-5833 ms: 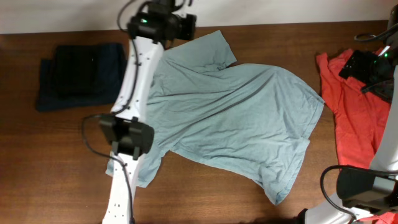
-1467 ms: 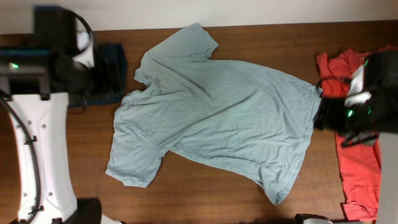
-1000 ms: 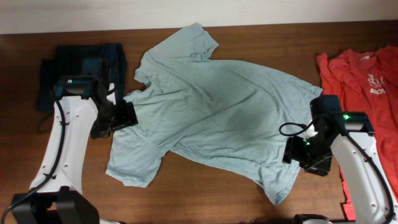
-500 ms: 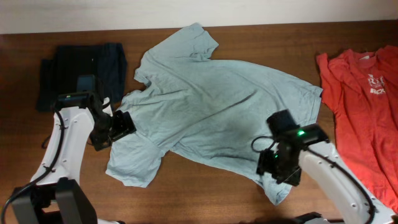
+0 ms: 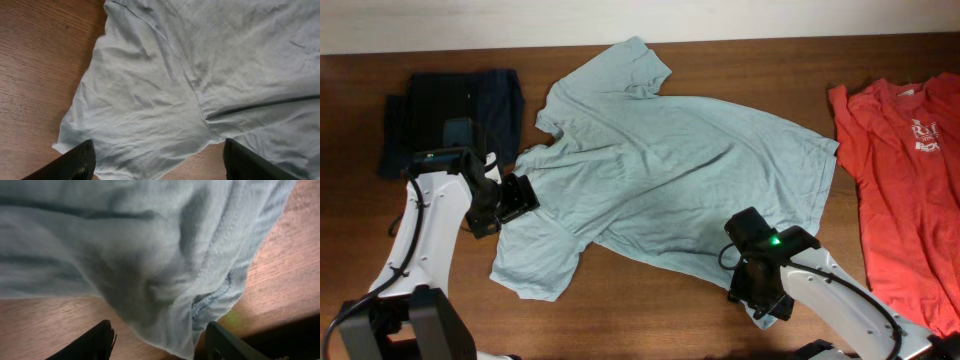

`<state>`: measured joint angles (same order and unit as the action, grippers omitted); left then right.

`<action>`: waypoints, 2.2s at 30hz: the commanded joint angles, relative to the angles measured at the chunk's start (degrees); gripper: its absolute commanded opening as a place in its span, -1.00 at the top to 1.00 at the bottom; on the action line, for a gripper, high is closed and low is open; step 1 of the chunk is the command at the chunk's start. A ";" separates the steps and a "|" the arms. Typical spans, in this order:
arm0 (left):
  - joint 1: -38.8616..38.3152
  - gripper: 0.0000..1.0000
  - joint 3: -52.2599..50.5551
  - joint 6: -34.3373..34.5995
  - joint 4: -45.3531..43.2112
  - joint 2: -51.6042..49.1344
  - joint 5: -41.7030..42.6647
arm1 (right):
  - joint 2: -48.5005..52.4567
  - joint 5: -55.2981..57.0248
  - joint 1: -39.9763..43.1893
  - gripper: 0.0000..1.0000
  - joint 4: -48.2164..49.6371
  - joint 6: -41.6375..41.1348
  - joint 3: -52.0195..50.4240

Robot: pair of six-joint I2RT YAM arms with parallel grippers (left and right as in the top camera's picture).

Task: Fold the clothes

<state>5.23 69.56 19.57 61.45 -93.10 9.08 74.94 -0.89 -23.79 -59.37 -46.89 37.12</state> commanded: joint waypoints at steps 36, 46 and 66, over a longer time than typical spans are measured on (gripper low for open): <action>0.17 -0.62 -11.56 3.37 -4.87 1.40 -3.30 | -0.59 0.48 -0.57 -0.11 2.64 -1.38 -2.84; 0.17 -0.62 -11.10 3.08 -5.84 1.46 -3.58 | -0.59 0.50 -0.57 -0.20 2.75 -1.38 -2.84; 0.17 -0.61 -11.39 -15.37 -3.17 1.40 -4.59 | -0.59 0.28 -0.57 -0.30 3.34 0.15 -2.84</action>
<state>5.23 58.43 7.03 57.82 -93.10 5.37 74.94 -0.93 -23.83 -56.10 -46.54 34.59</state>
